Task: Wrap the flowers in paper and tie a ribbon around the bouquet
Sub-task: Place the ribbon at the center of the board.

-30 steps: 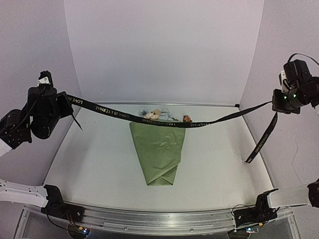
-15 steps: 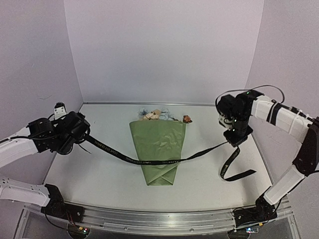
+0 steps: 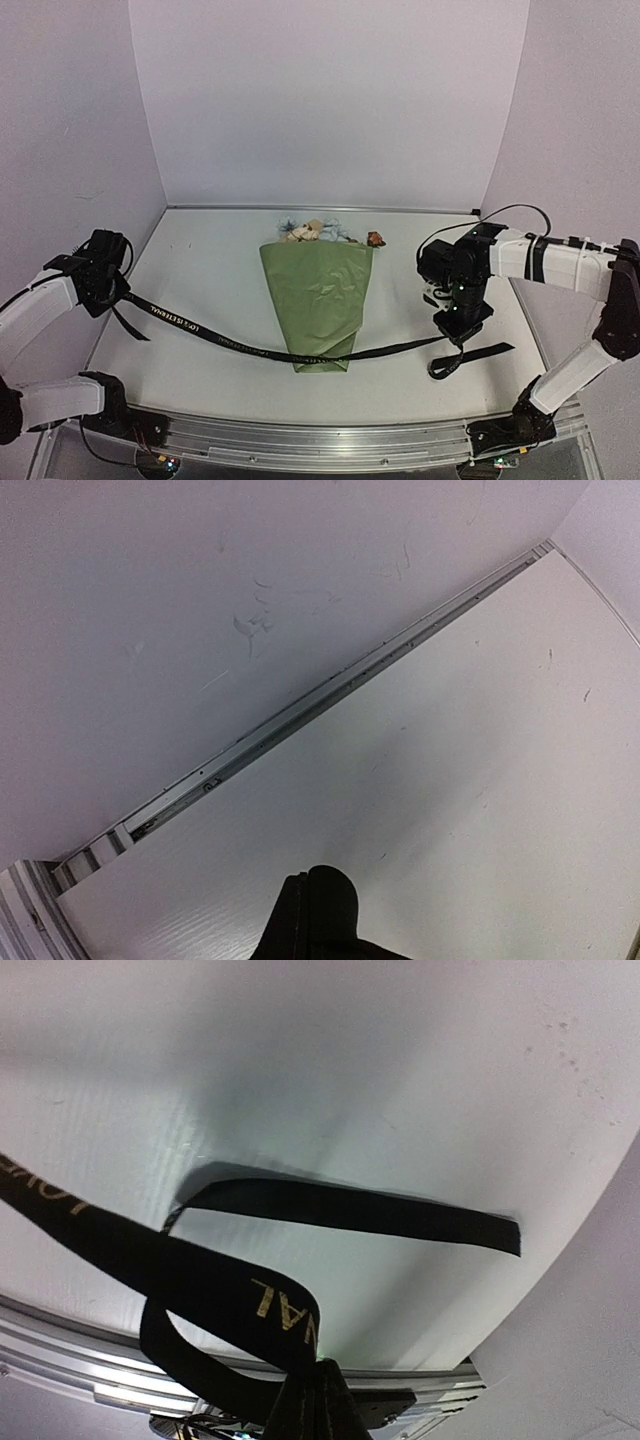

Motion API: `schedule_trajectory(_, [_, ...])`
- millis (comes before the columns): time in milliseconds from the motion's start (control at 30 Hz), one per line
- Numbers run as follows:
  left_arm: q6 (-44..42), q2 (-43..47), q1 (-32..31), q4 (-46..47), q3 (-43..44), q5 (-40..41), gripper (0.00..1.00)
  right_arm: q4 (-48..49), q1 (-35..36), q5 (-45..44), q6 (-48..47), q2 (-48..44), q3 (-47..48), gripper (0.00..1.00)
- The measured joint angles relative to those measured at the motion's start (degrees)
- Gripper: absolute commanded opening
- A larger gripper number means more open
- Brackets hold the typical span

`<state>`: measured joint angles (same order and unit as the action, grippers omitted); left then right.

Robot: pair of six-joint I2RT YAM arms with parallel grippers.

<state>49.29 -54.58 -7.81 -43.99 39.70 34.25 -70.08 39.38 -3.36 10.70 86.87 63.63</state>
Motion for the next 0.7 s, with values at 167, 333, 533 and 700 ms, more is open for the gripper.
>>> schedule_trajectory(167, [0.4, -2.8, 3.7, 3.5, -0.5, -3.9, 0.13, 3.9, 4.9, 3.8, 1.7, 1.2, -0.2, 0.28])
schedule_trajectory(333, [2.1, -3.9, 5.4, 4.6, -2.6, -6.0, 0.87, 6.2, 6.6, 4.3, 4.0, 1.9, -1.6, 0.61])
schedule_trajectory(533, [0.0, -2.3, 5.5, 5.5, -1.8, -7.6, 1.0, 6.2, 6.7, 3.2, 11.0, -5.4, -4.9, 0.8])
schedule_trajectory(700, [-4.0, -0.9, 5.5, 7.0, 0.9, -11.2, 1.0, 7.5, 6.7, -3.3, 22.8, -11.1, -8.5, 0.83])
